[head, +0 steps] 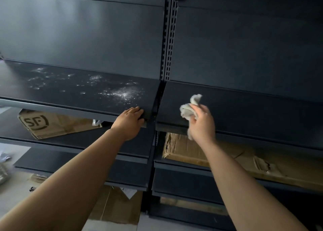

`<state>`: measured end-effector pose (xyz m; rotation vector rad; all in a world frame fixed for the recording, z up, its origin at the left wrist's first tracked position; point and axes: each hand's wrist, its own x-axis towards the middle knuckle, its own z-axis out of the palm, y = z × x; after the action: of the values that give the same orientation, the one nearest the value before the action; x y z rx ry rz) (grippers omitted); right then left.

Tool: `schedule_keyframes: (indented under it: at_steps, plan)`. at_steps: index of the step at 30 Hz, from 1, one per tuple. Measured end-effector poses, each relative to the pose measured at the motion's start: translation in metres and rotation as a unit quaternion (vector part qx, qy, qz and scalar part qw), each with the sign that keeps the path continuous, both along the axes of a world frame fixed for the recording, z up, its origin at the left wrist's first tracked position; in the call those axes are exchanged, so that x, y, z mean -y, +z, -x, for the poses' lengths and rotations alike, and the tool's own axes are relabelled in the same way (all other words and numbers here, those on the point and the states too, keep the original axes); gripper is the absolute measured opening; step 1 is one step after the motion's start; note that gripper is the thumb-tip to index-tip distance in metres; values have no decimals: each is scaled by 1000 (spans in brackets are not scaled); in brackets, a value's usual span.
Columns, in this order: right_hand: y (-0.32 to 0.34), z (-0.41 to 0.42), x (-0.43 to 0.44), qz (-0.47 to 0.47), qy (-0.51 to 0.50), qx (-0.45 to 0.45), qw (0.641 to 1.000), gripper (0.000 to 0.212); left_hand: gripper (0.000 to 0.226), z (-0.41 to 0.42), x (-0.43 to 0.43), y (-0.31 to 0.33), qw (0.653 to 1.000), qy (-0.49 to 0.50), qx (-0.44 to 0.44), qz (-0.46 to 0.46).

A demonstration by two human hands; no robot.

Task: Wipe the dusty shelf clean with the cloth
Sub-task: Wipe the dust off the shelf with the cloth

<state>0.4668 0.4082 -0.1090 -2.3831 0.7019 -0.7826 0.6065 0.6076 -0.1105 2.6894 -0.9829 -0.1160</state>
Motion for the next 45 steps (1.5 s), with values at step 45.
schedule_keyframes:
  at_steps: [45]
  plan:
    - [-24, 33, 19, 166, -68, -79, 981, 39, 43, -2, 0, 2, 999, 12, 21, 30]
